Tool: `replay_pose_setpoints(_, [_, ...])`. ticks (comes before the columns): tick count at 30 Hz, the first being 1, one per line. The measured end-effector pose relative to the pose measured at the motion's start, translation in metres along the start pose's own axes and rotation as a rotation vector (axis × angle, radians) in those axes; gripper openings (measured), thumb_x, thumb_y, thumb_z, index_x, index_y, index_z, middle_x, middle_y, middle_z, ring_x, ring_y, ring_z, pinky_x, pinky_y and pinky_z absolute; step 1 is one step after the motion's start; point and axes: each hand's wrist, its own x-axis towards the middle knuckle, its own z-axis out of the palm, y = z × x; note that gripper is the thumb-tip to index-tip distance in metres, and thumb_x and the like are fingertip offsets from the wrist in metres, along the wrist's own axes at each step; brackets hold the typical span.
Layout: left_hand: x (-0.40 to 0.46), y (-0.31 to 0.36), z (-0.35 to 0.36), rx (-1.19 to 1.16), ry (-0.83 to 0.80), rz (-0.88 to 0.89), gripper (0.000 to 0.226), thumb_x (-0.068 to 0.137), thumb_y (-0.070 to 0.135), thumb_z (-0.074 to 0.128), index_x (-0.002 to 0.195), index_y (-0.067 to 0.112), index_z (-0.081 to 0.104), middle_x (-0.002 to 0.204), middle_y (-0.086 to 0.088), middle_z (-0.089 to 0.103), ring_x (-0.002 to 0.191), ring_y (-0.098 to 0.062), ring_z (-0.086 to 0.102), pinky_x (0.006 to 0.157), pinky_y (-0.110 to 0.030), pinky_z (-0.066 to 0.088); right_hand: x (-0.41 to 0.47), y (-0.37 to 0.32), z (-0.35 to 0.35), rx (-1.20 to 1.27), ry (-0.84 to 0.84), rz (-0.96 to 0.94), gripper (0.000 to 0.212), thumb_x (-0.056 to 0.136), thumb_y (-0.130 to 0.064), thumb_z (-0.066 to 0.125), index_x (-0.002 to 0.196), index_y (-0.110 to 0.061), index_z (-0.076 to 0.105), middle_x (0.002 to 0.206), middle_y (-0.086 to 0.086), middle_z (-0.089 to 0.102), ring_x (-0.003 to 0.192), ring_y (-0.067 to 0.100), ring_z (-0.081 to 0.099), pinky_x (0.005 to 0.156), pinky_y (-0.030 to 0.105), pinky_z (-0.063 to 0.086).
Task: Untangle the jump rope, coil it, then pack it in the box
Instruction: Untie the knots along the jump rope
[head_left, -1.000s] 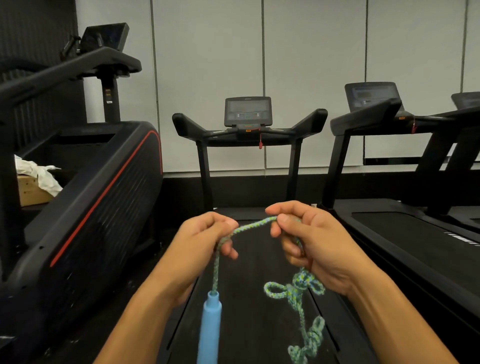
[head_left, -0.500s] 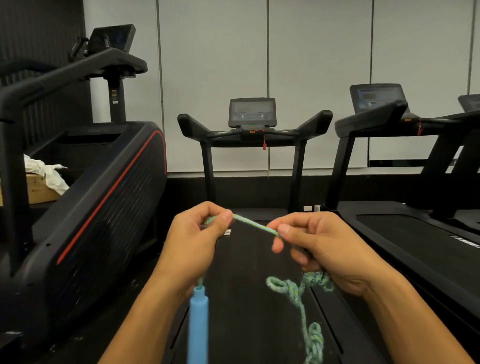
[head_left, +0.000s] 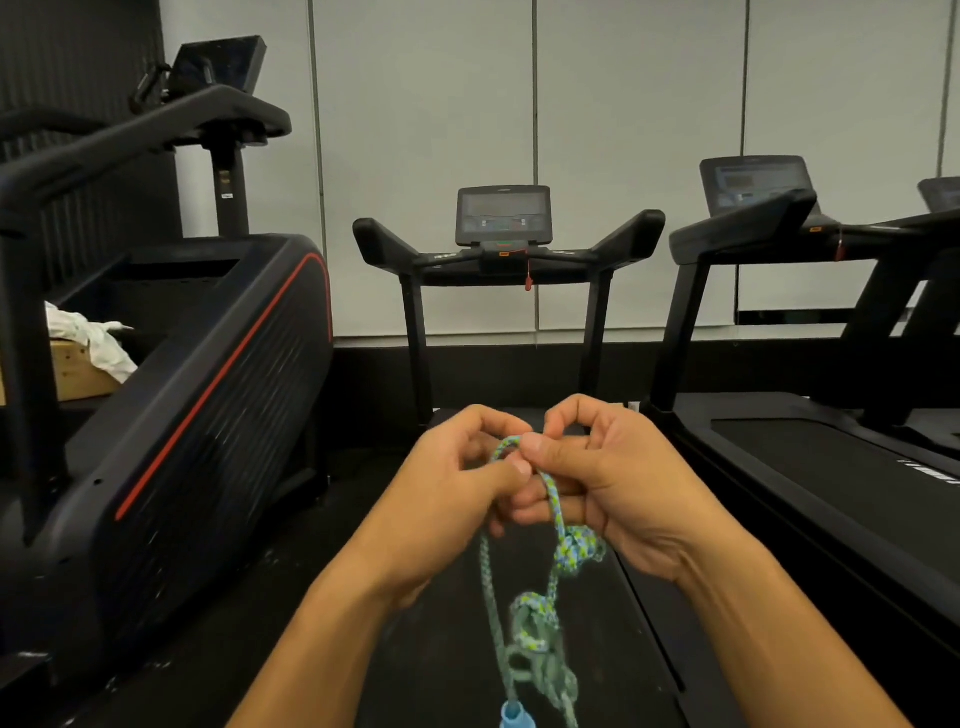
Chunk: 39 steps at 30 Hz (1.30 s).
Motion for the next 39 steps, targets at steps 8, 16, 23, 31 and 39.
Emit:
replay_pose_setpoints(8, [0.005, -0.003, -0.011, 0.426, 0.285, 0.227, 0.015, 0.083, 0.026, 0.080, 0.075, 0.026, 0.068, 0.051, 0.013, 0.054, 0.052, -0.006, 0.043, 0.055, -0.030, 0.039, 0.000, 0.000, -0.011, -0.189, 0.011, 0.005, 0.017, 0.081, -0.013, 0.070, 0.087, -0.008, 0.055, 0.076, 0.023, 0.073, 0.056, 0.027, 0.070, 0.055, 0.031, 0.059])
replay_pose_setpoints(16, [0.011, -0.014, -0.007, 0.174, 0.436, 0.169, 0.016, 0.099, 0.019, 0.060, 0.083, 0.018, 0.055, 0.074, -0.004, 0.072, 0.063, -0.018, 0.064, 0.065, -0.042, 0.054, -0.002, -0.002, -0.018, 0.003, -0.205, 0.001, 0.026, 0.078, 0.000, 0.069, 0.102, -0.010, 0.063, 0.114, 0.028, 0.068, 0.088, 0.034, 0.070, 0.074, 0.040, 0.058])
replay_pose_setpoints(23, [0.010, -0.008, -0.001, 0.167, 0.336, 0.191, 0.024, 0.095, 0.004, 0.062, 0.084, 0.026, 0.065, 0.073, -0.002, 0.068, 0.060, -0.008, 0.059, 0.060, -0.027, 0.047, 0.006, 0.004, -0.009, 0.105, -0.003, -0.024, 0.027, 0.086, 0.013, 0.057, 0.108, -0.004, 0.061, 0.094, 0.022, 0.073, 0.073, 0.024, 0.071, 0.071, 0.035, 0.058])
replay_pose_setpoints(31, [0.005, -0.003, 0.001, 0.060, 0.223, 0.216, 0.021, 0.093, 0.008, 0.066, 0.106, 0.024, 0.069, 0.084, 0.004, 0.070, 0.060, -0.001, 0.061, 0.055, -0.016, 0.046, 0.004, 0.002, -0.006, 0.128, 0.062, -0.031, 0.019, 0.089, 0.009, 0.057, 0.105, -0.001, 0.060, 0.086, 0.018, 0.072, 0.068, 0.024, 0.067, 0.067, 0.035, 0.061])
replay_pose_setpoints(39, [0.007, -0.004, -0.003, 0.175, 0.323, 0.265, 0.027, 0.082, 0.008, 0.080, 0.095, 0.030, 0.071, 0.086, 0.001, 0.074, 0.067, -0.008, 0.060, 0.069, -0.031, 0.053, 0.003, 0.004, -0.004, -0.050, 0.082, -0.086, 0.023, 0.088, 0.007, 0.062, 0.110, 0.000, 0.065, 0.093, 0.021, 0.072, 0.076, 0.025, 0.067, 0.075, 0.035, 0.058])
